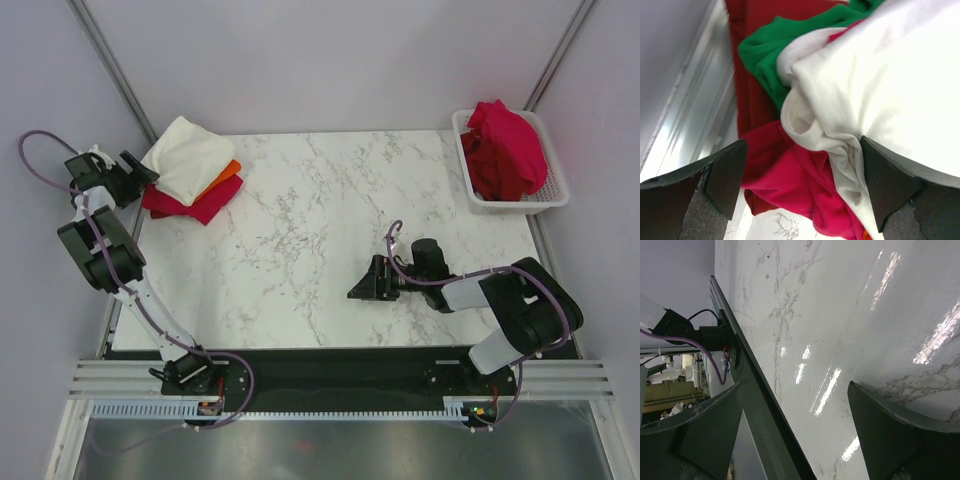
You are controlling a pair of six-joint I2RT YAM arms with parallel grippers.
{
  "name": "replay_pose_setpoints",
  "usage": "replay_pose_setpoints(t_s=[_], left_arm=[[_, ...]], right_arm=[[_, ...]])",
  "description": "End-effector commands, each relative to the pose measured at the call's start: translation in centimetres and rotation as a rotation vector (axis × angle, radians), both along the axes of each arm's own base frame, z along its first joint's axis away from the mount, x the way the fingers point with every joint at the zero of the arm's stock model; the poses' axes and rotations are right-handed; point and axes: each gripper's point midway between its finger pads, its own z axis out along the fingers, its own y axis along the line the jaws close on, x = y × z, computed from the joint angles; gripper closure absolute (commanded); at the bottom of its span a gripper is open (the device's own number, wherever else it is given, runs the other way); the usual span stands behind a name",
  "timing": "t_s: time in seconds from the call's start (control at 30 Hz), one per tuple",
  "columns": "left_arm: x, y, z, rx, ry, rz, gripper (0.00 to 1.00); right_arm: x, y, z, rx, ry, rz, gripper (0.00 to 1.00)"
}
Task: Fold and stack the t-shirts
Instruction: Neatly place the folded tshirt to the corner, then reset both grippers
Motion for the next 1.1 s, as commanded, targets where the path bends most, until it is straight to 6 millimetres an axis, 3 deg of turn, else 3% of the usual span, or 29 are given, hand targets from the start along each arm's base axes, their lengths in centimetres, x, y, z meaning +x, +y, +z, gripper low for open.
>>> replay_pose_setpoints(t_s=[0.0, 0.17, 0.37, 0.53, 0.63, 0.77, 0.9, 1.07], left_arm=[[-12.0, 13.0, -4.0, -0.308, 0.087, 0.571, 0.00], [-13.9, 14.3, -2.0, -0.475, -0.112, 0.620, 0.00], [-18.4, 15.3, -2.6, -0.477, -0.131, 0.745, 0.01], [-20.9, 13.6, -3.0, -0.509, -0.146, 0.827, 0.06], [-21.7, 12.9, -3.1, -0.495, -0.140, 0.855, 0.18], [-23.0, 11.7, -3.6, -0.488, -0.119, 0.894, 0.49], [-24.1, 8.5, -4.9, -0.528, -0.106, 0.922, 0.74], [-23.8, 4.0, -7.6, -0.579, -0.020, 0.882, 0.74]], right_arm=[[-1.2, -1.2, -3.1, -0.117, 0.068, -0.020, 0.06], [-1.3, -1.1, -3.2, -0.122, 0.068, -0.017, 0.06], [-1.4, -1.0, -3.2, -0.126, 0.063, -0.011, 0.06], [-1.4, -0.9, -3.2, -0.133, 0.059, -0.005, 0.06], [-1.4, -0.8, -3.2, -0.137, 0.056, -0.003, 0.06], [-1.6, -0.8, -3.3, -0.143, 0.055, 0.002, 0.06], [-1.7, -0.7, -3.4, -0.146, 0.056, 0.009, 0.06], [-1.7, -0.6, -3.4, -0.150, 0.054, 0.013, 0.06]])
